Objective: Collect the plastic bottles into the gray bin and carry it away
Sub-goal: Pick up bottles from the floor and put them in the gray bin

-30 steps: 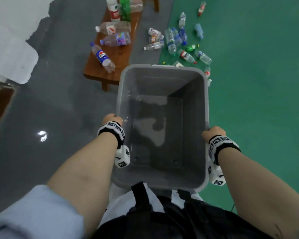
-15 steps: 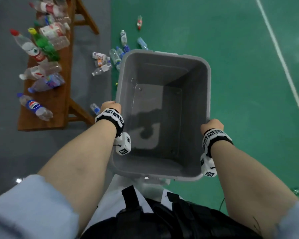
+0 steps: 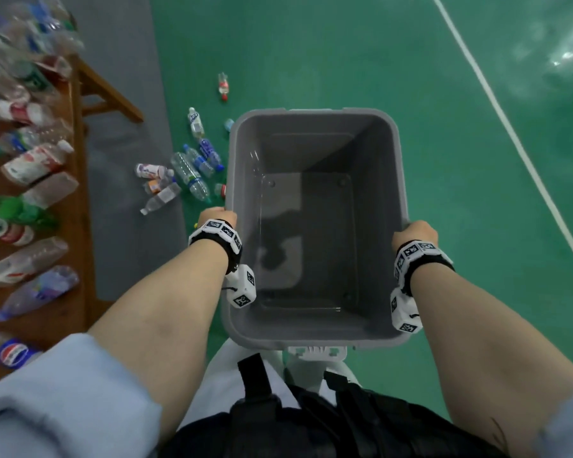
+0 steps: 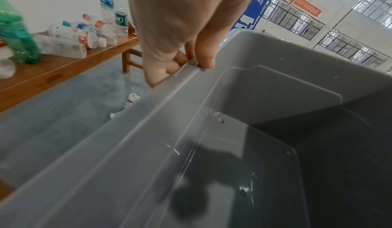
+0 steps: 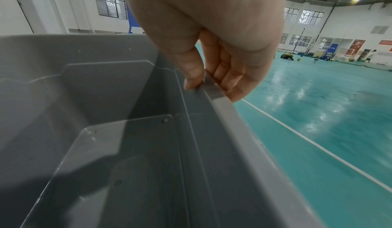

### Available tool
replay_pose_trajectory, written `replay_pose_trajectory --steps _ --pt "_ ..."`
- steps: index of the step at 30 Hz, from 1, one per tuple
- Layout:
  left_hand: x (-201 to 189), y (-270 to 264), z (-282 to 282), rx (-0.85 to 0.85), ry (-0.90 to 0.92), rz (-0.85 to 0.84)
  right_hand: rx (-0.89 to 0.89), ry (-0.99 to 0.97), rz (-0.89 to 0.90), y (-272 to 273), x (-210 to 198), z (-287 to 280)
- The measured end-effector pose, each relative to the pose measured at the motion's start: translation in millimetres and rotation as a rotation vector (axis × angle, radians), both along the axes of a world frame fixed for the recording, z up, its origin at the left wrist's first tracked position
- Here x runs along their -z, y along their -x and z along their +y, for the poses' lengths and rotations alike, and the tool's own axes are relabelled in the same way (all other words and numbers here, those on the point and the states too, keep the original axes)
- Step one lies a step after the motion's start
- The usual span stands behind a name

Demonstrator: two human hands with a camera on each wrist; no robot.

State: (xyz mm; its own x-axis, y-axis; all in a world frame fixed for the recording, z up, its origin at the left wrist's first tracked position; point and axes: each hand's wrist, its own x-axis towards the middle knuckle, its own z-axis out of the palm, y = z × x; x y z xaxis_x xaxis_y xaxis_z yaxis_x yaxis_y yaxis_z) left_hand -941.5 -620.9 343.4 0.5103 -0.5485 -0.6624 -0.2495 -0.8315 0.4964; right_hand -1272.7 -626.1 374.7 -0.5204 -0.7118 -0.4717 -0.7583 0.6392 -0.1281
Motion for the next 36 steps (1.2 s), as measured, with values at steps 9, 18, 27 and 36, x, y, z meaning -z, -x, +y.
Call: replay_pose_trajectory --steps 9,18,27,36 --pt "9 -12 -118 0.104 0.053 0.0 0.028 0.058 -0.015 -12 11 -118" --pt "65 12 -228 0.135 0.048 -0.134 -0.032 0.039 -0.008 9 75 -241" --pt "171 68 -360 -0.021 -0.104 -0.222 -0.051 -0.053 -0.031 43 190 -399" --pt "319 117 -459 0.021 -0.134 -0.198 -0.015 -0.106 0.011 85 326 -517"
